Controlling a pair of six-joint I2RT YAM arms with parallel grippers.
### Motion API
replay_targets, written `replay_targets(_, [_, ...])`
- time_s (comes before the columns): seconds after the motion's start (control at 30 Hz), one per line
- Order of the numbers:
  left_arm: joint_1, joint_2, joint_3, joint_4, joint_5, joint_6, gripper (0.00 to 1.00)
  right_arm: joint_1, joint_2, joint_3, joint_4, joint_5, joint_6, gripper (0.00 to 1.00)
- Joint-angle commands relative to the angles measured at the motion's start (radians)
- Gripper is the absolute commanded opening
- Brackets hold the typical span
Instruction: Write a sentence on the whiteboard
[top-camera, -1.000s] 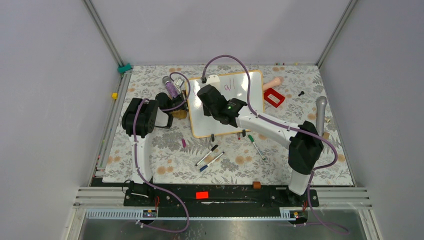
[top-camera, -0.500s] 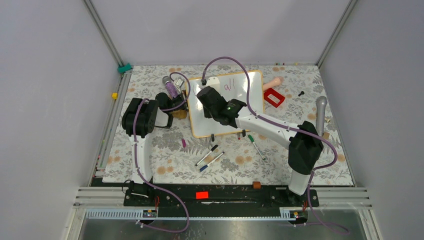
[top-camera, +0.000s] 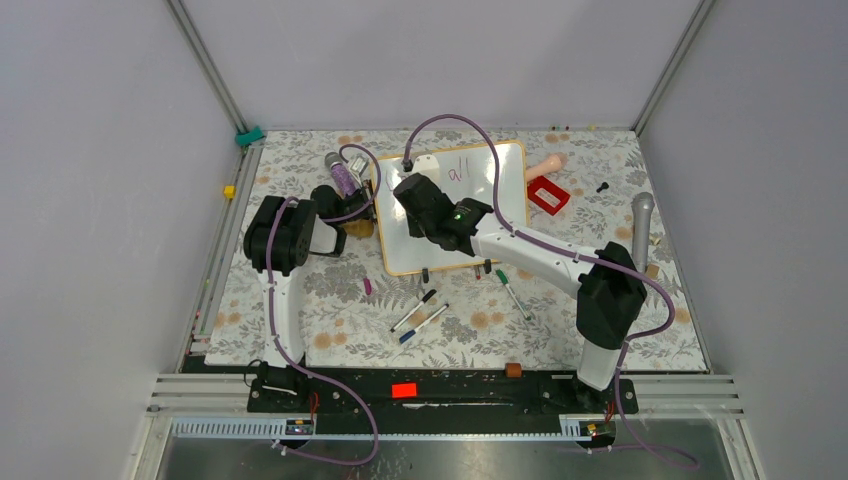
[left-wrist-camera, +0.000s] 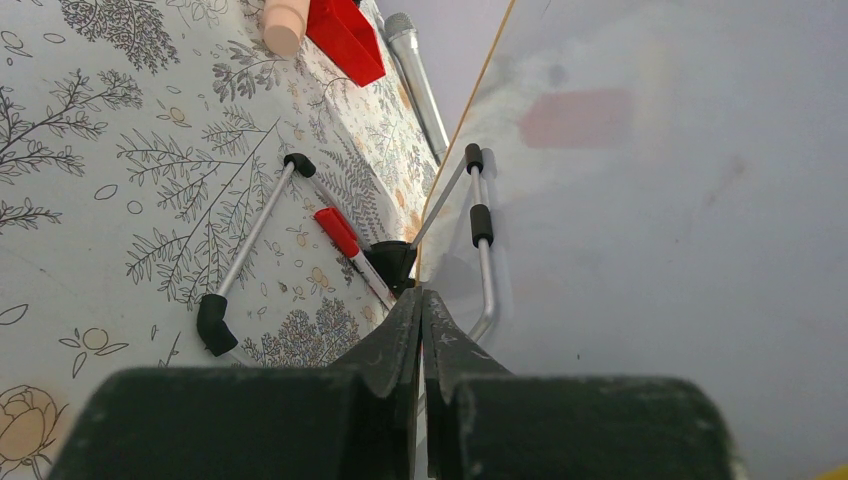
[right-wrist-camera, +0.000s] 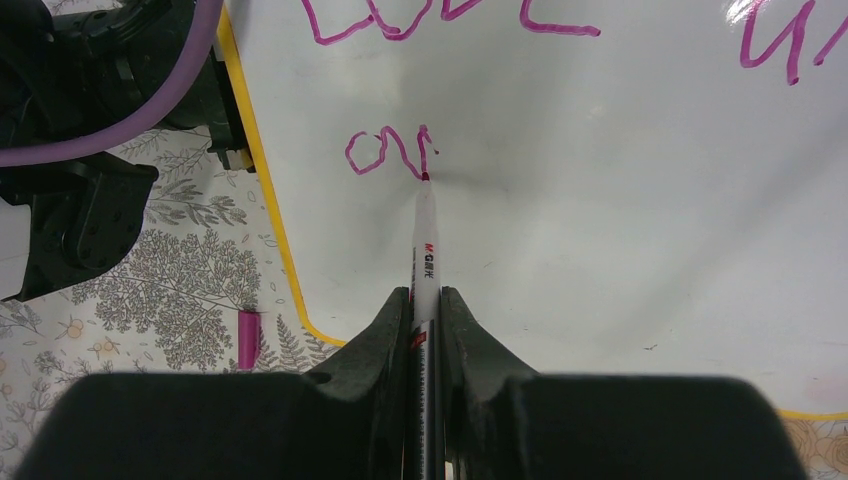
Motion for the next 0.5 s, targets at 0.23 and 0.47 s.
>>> replay_targets(0.23, [-0.005, -0.034, 0.019, 0.059, 0.002, 0.022, 0.00, 0.007, 0.008, 0.039, -0.027, 0.043, -0.007, 0.00])
replay_targets(0.47, [-0.005, -0.035, 0.018, 0.060, 0.002, 0.022, 0.00, 0.006, 0.016, 0.053, -0.027, 0.044, -0.012, 0.00])
